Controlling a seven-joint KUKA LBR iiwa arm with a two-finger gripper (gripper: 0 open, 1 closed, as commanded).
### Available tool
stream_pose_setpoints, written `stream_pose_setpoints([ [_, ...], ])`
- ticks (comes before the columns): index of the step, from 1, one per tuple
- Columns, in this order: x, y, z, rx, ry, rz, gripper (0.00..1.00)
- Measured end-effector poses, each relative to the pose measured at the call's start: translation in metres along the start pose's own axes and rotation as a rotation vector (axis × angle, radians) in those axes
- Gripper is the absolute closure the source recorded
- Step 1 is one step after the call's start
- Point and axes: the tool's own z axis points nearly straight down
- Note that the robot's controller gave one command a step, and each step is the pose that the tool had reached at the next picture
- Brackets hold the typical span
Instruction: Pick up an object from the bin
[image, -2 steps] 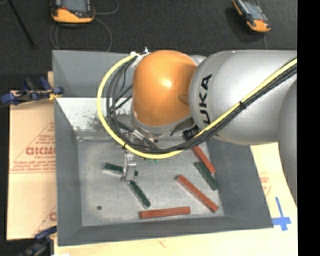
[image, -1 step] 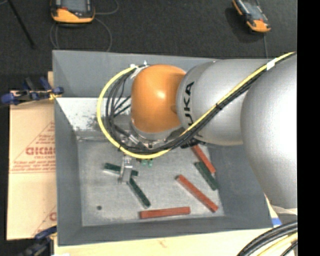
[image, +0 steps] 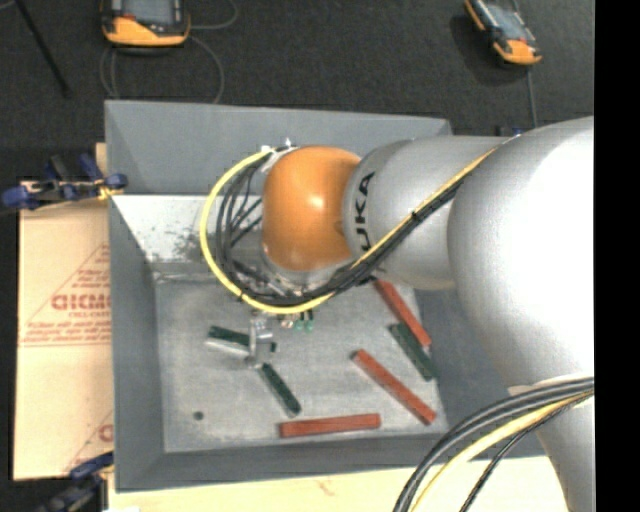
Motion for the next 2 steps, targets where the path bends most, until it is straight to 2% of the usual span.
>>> stream_pose_setpoints([
  [1,0.0039,-0.0048,0.0226,0.000,0.005,0.090,0.00],
  [2,0.0011,-0.0055,0.0282,0.001,0.002,0.250,0.00],
])
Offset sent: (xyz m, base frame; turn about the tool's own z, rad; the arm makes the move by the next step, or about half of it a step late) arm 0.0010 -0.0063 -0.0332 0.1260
